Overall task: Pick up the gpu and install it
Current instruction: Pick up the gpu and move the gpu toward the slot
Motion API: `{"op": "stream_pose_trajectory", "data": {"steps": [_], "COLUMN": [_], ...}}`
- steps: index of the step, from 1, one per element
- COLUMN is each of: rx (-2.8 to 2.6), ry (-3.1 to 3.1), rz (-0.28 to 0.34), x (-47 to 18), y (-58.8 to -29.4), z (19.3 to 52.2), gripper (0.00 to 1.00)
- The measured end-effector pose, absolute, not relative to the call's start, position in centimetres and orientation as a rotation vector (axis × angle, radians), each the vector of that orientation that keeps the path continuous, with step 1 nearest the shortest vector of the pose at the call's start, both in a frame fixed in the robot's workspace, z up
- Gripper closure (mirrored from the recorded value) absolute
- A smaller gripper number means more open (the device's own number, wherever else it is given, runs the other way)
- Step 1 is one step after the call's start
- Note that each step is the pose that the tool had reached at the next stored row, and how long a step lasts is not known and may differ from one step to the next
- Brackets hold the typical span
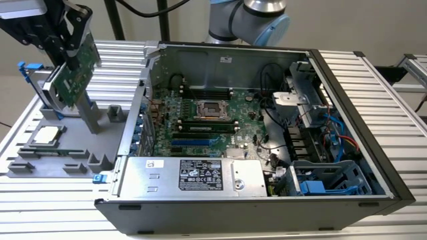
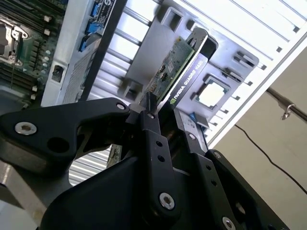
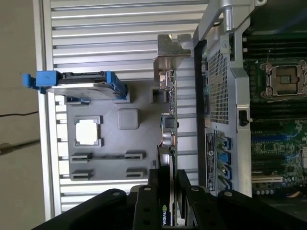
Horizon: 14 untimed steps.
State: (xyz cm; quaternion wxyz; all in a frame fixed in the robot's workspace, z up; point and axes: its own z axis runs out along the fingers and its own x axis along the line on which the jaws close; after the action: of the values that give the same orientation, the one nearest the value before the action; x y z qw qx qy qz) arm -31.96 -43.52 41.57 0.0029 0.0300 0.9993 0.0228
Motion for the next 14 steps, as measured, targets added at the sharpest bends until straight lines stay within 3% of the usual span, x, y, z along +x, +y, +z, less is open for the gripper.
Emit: {"op": "stream_pose_trajectory", "data": {"steps": [14], "rx": [0.094], "ry": [3.134], "rz": [0.072], "x": [-31.96], "y": [-43.52], "z": [42.42], "gripper": [1.0]}}
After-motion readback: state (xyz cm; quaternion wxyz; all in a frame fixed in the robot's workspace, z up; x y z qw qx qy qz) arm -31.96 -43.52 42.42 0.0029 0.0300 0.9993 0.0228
